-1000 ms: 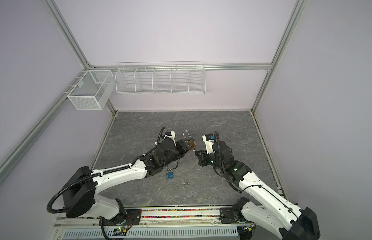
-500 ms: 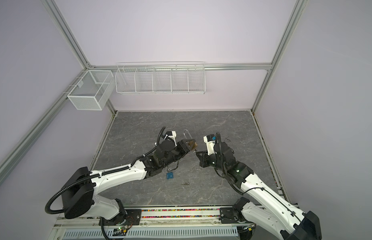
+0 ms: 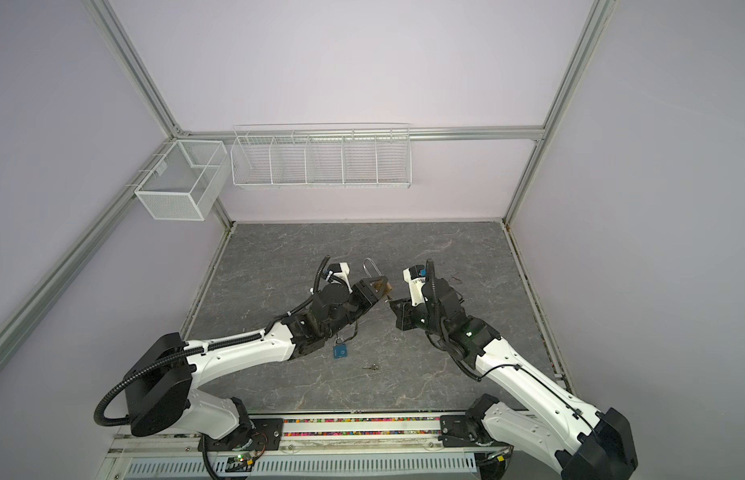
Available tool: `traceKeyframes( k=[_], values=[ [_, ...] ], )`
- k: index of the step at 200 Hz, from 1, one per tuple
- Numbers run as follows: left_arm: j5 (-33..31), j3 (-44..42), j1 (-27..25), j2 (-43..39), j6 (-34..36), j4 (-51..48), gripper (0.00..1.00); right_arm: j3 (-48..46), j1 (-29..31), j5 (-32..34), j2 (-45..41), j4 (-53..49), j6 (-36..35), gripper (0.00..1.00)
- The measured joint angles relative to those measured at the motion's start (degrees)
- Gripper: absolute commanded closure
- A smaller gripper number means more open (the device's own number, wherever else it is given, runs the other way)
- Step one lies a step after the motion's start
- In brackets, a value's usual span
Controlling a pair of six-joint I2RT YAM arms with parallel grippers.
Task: Unlock with the key
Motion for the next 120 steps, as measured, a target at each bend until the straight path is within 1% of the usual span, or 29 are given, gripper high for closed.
traceKeyframes(
  k=[18,75,120],
  values=[
    [-1.07,-0.33,-0.28,0.00,0.46,0.07,1.00,0.13,0.07,-0.04,0.81,0.07,0.02,0.94],
    [-7.45,-0.13,-2.58,-0.02,2.75,-2.03,1.00,0.15,0.28,-0.72,1.66,-0.44,0.96,0.94],
    [-7.85,-0.15,-2.71,-1.01,3.04,-2.03,1.00,-0.26,0.48,-0.87,0.17,-0.04,1.53,0.94]
  ],
)
